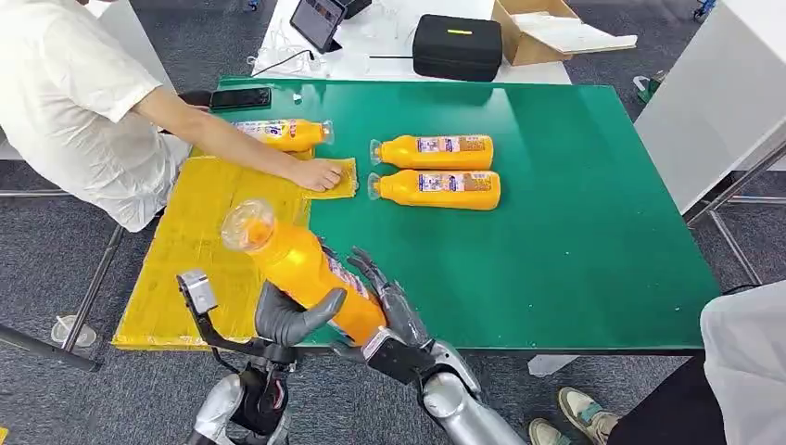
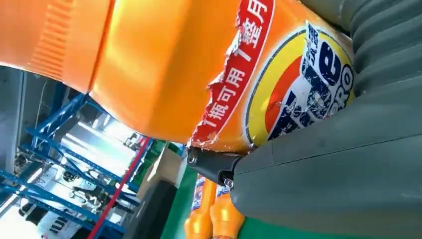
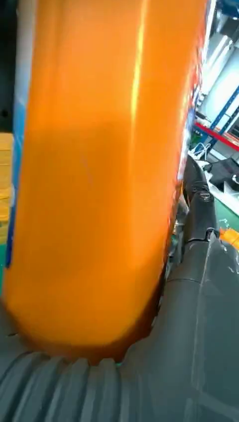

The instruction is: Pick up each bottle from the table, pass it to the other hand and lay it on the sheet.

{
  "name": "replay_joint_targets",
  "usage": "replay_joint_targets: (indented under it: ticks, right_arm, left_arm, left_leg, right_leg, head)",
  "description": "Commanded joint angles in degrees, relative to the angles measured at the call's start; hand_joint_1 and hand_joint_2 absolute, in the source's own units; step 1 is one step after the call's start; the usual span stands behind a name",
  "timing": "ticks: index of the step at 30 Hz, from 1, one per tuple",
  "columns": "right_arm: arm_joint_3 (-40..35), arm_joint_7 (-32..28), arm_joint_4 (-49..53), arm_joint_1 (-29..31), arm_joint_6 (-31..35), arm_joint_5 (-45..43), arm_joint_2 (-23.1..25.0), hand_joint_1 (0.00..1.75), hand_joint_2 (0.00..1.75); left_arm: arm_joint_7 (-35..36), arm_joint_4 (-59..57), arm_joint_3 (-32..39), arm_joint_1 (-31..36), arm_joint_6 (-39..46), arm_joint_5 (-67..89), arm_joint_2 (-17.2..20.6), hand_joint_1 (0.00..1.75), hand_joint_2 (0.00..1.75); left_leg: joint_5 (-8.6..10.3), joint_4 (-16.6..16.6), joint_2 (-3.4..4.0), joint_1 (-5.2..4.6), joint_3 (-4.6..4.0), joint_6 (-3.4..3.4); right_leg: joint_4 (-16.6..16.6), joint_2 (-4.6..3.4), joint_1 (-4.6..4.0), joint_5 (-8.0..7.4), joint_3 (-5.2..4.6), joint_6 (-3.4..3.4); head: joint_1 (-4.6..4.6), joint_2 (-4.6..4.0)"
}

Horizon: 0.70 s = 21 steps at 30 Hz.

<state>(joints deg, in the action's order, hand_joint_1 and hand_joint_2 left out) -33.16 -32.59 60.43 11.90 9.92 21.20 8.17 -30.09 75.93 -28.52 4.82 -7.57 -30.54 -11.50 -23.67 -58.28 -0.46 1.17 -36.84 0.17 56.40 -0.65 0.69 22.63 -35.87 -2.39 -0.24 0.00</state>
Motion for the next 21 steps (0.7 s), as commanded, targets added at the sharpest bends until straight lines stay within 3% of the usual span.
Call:
replay_joint_targets:
  ticks: [1,2,3,7,11,15,19,21]
  right_arm:
    - [2.6,-7.0,5.4,-2.9,21.2,4.0,-0.2,0.0,0.0]
    - [4.1,-7.4,13.2,-5.1,27.2,-0.6,-0.7,0.0,0.0]
    - [6.6,-7.4,18.6,-6.8,30.1,0.3,-1.3,0.0,0.0]
    - [7.1,-7.4,20.3,-7.4,29.5,-0.9,-3.2,0.0,0.0]
    - [22.1,-7.4,37.2,-13.0,30.1,0.7,-0.1,0.0,0.0]
    - [21.9,-7.4,34.9,-13.0,30.0,-2.1,-4.1,0.0,0.0]
    - [20.1,-7.4,32.4,-11.9,30.1,-2.6,-3.9,0.0,0.0]
    - [17.4,-7.4,27.9,-10.8,28.9,-1.5,-4.4,0.0,0.0]
  left_arm:
    - [-1.1,1.9,5.4,0.9,9.5,4.1,1.0,1.75,1.75]
    - [-2.3,2.9,6.9,0.3,13.8,7.3,0.8,1.75,1.75]
    - [-2.6,3.7,7.2,-0.1,18.5,11.8,1.1,1.75,1.75]
    - [-2.5,4.5,7.8,-0.5,18.4,11.8,1.6,1.75,1.75]
    - [-6.6,1.7,10.5,1.4,38.6,31.4,3.5,1.75,1.75]
    - [-1.5,-7.2,13.4,4.7,46.5,51.1,6.4,1.75,1.75]
    - [-0.6,-11.7,14.2,6.2,47.1,56.5,6.8,1.75,1.75]
    - [2.2,-16.1,13.9,7.7,46.5,64.4,6.8,1.75,1.75]
  left_leg:
    - [-0.07,0.0,-0.01,-0.01,0.23,0.04]
    - [-0.04,0.0,0.0,-0.01,0.11,0.03]
    - [-0.1,0.0,0.03,-0.02,0.23,0.04]
    - [-0.04,0.0,-0.09,-0.05,0.12,0.06]
    - [-0.11,0.0,-0.08,-0.06,0.21,0.07]
    - [0.01,0.1,-0.14,-0.03,0.1,0.03]
    - [-0.03,0.2,-0.11,-0.07,0.56,0.08]
    - [0.0,0.1,0.07,-0.05,0.24,0.04]
  right_leg:
    - [0.0,0.1,-0.02,0.1,0.22,0.09]
    - [0.0,0.07,-0.02,0.06,0.1,0.07]
    - [0.0,0.07,-0.02,0.11,0.22,0.09]
    - [0.0,0.17,0.03,0.09,0.12,0.05]
    - [0.1,0.18,0.02,0.17,0.22,0.09]
    - [-0.1,0.18,0.01,0.04,0.13,0.06]
    - [-0.1,0.22,0.02,0.1,0.55,0.14]
    - [-0.1,-0.01,0.03,-0.01,0.19,0.08]
  head:
    - [0.0,0.0]
    - [0.04,0.0]
    - [0.02,0.0]
    - [0.02,0.0]
    - [0.02,0.0]
    - [-0.02,0.02]
    - [0.02,0.0]
    - [0.0,0.0]
